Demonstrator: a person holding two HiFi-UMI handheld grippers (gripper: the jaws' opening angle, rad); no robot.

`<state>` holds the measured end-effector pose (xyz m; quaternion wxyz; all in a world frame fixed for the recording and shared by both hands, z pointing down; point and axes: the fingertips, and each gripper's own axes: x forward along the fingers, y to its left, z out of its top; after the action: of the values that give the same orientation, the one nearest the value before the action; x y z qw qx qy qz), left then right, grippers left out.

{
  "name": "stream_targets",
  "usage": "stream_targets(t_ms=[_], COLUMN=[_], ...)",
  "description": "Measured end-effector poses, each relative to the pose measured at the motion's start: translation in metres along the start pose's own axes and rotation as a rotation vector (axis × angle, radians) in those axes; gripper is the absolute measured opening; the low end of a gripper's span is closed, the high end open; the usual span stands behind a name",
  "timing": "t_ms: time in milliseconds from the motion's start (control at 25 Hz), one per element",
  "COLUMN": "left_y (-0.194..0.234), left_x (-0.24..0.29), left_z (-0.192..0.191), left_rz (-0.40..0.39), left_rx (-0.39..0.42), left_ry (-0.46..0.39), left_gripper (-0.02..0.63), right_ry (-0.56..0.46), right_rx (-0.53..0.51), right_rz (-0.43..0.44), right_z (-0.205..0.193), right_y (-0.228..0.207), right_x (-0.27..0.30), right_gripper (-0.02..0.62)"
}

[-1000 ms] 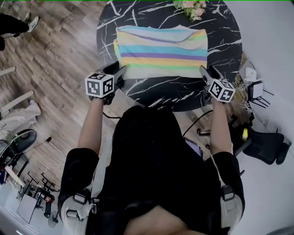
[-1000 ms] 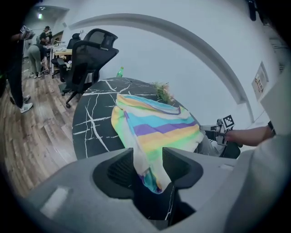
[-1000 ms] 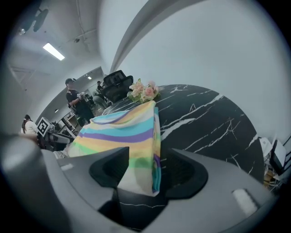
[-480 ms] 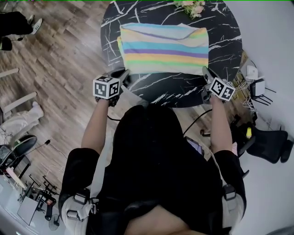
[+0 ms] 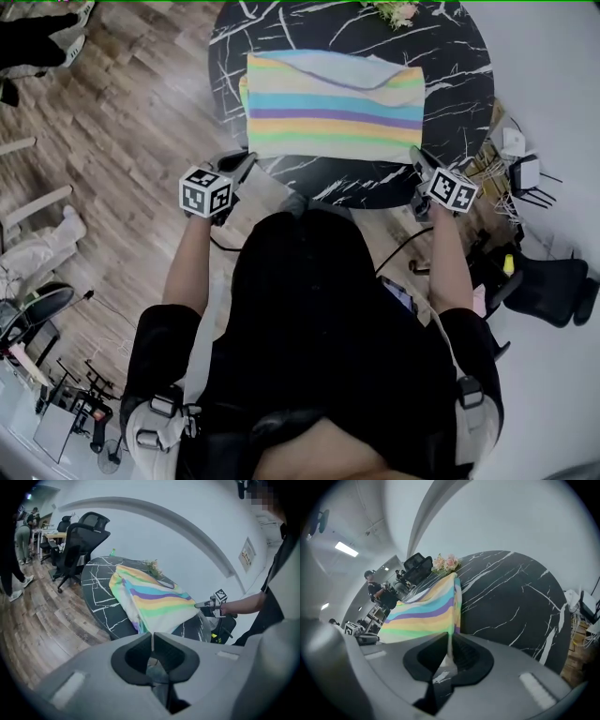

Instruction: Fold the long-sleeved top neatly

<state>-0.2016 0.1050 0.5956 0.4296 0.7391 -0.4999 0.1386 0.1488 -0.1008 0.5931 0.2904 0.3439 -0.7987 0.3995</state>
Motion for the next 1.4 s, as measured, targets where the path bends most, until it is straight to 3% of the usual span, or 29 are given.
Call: stream_targets(t_ms=[160, 280, 480, 600, 760, 880, 1080, 1160, 1200, 1320, 1400], left_y=[-0.003, -0.003, 0.006, 0.005, 0.001, 0.003, 0.002, 0.001, 0.001, -0.001, -0.003], left_x=[-0.006, -0.009, -0.026, -0.031, -0.022, -0.015, -0.002, 0.002, 0.004, 0.007, 0.007], left_z=[-0.013, -0.021, -0.032, -0.032, -0.029, -0.026, -0.022, -0.021, -0.022, -0.023, -0.021], left_rz=[0.001, -0.004, 0.03, 0.023, 0.014, 0.022, -0.014, -0.037, -0.043, -0.038, -0.046], left_rx=[0.015, 0.016, -0.016, -0.108, -0.268, -0.373, -0.556, -0.618, -0.632, -0.615, -0.598], left_ry=[-0.004, -0.003, -0.017, -0.062, -0.12, -0.152, -0.185, -0.19, -0.188, -0.179, -0.187], left_gripper=[0.025, 0.032, 0.035, 0.092, 0.231, 0.233, 0.232, 0.196, 0.188, 0.055, 0.038], right_ry=[0.061, 0.098, 0.02, -0.002, 0.027, 0.043, 0.071, 0.083, 0.089, 0.108, 0.123], right_rx=[-0.076, -0.149, -0.233, -0.311, -0.418, -0.46, -0.511, -0.526, -0.533, -0.556, -0.576], right_rz=[-0.055, -0.102, -0.136, -0.078, 0.006, 0.071, 0.158, 0.193, 0.212, 0.27, 0.306], right_z=[-0.011, -0.011, 0.024, 0.043, 0.05, 0.047, 0.038, 0.035, 0.034, 0.03, 0.029], right_y=[0.002, -0.002, 0.011, 0.044, 0.094, 0.128, 0.177, 0.196, 0.205, 0.233, 0.252], right_x=[-0.005, -0.011, -0.028, -0.015, 0.019, 0.039, 0.065, 0.075, 0.08, 0.095, 0.105], right_gripper=[0.058, 0.13, 0.166, 0.166, 0.166, 0.166, 0.164, 0.164, 0.164, 0.159, 0.156])
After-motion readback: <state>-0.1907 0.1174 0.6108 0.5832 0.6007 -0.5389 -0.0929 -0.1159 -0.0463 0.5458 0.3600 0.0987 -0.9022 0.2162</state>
